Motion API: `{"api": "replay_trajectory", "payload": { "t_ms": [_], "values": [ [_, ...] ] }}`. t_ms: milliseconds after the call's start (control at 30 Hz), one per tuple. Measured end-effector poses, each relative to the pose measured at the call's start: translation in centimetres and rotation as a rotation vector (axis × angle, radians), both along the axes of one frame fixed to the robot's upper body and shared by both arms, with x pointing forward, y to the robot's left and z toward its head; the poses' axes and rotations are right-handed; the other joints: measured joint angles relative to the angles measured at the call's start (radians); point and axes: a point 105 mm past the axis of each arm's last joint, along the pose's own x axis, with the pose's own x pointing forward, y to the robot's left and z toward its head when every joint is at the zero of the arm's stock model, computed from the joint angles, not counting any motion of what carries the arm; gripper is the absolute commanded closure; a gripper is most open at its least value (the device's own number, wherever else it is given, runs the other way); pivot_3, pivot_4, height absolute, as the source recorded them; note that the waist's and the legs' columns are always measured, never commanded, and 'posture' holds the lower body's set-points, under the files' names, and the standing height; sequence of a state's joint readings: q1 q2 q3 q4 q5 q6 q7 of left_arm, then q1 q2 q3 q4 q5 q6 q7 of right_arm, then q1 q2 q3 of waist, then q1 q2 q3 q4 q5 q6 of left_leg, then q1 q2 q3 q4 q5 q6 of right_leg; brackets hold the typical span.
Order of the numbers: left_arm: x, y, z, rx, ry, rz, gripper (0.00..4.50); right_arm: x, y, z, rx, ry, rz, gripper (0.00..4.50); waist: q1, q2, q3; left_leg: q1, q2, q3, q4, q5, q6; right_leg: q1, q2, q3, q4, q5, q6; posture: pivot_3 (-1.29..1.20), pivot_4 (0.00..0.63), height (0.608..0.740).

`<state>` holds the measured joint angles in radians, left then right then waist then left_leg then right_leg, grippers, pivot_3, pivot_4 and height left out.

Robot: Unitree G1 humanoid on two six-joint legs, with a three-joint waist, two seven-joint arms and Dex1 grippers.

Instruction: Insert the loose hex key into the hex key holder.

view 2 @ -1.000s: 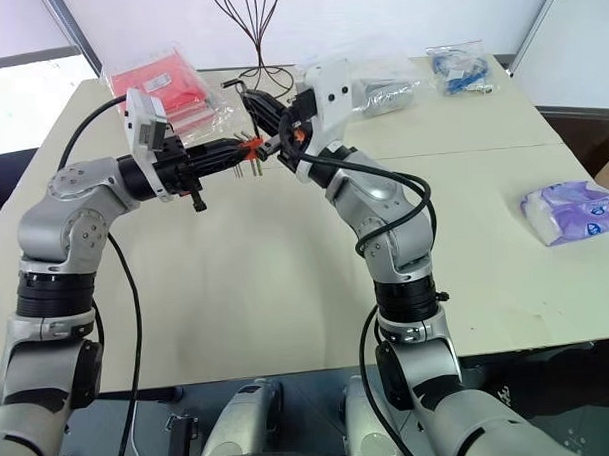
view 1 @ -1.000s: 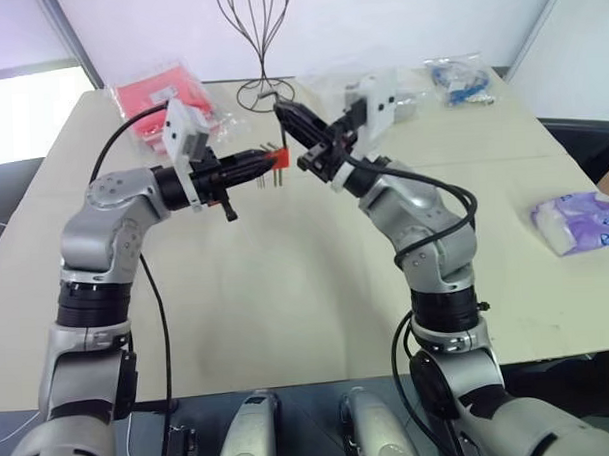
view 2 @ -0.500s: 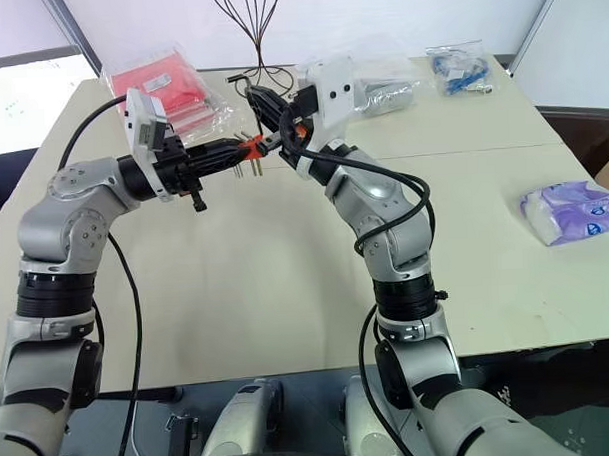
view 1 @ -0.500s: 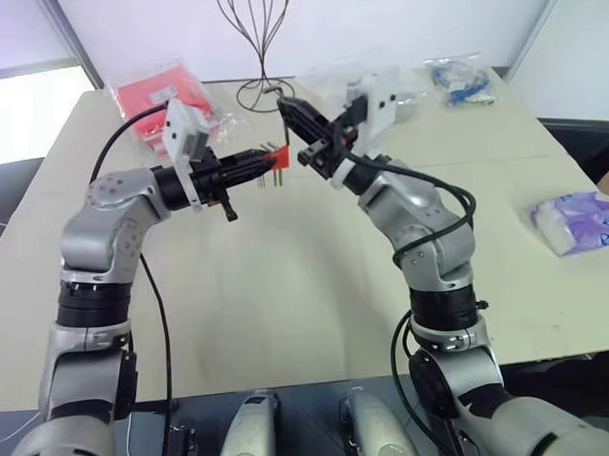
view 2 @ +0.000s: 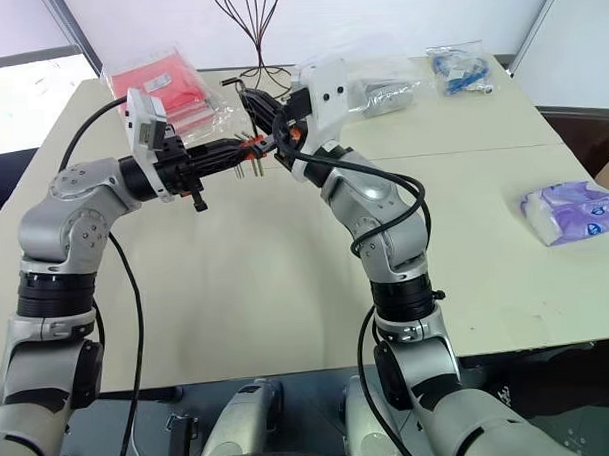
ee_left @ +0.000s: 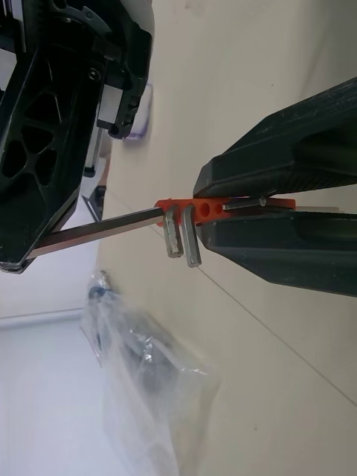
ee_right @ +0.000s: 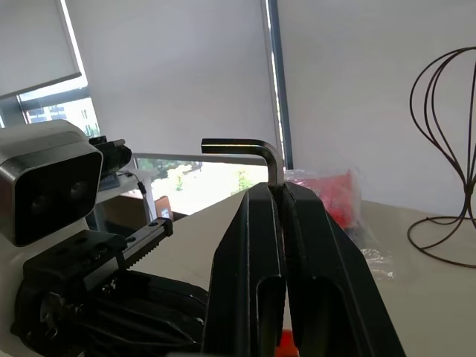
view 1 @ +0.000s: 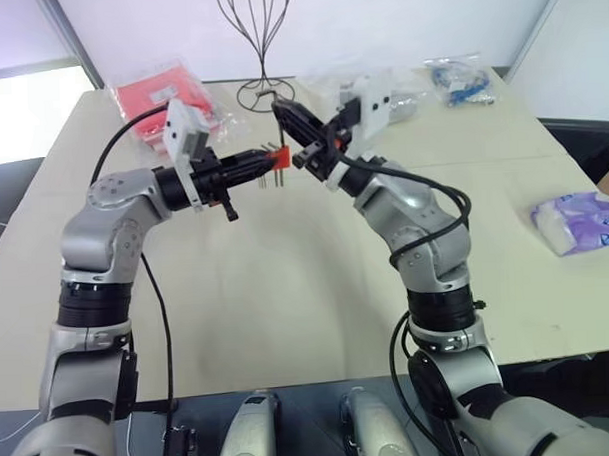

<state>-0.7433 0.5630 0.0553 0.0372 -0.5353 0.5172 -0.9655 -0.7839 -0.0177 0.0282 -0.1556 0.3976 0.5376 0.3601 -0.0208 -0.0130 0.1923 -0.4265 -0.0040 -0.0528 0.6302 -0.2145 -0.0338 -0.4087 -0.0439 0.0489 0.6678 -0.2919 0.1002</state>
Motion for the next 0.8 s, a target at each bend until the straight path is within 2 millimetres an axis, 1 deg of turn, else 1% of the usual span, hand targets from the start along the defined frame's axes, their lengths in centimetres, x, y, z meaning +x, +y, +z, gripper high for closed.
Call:
{"api": "replay_trajectory", "payload": {
  "t_ms": [800],
  "values": [
    [0.05, -0.10, 0.31, -0.027, 0.011, -0.002, 4.50, 0.45, -0.49, 0.35, -0.005, -0.017, -0.018, 4.48, 0.000, 0.000, 0.000, 0.000, 0.000, 0.000, 0.000, 0.000, 0.000, 0.000, 0.000, 0.000, 0.000, 0.000, 0.000, 0.00, 0.150, 0.740]
  ]
}}
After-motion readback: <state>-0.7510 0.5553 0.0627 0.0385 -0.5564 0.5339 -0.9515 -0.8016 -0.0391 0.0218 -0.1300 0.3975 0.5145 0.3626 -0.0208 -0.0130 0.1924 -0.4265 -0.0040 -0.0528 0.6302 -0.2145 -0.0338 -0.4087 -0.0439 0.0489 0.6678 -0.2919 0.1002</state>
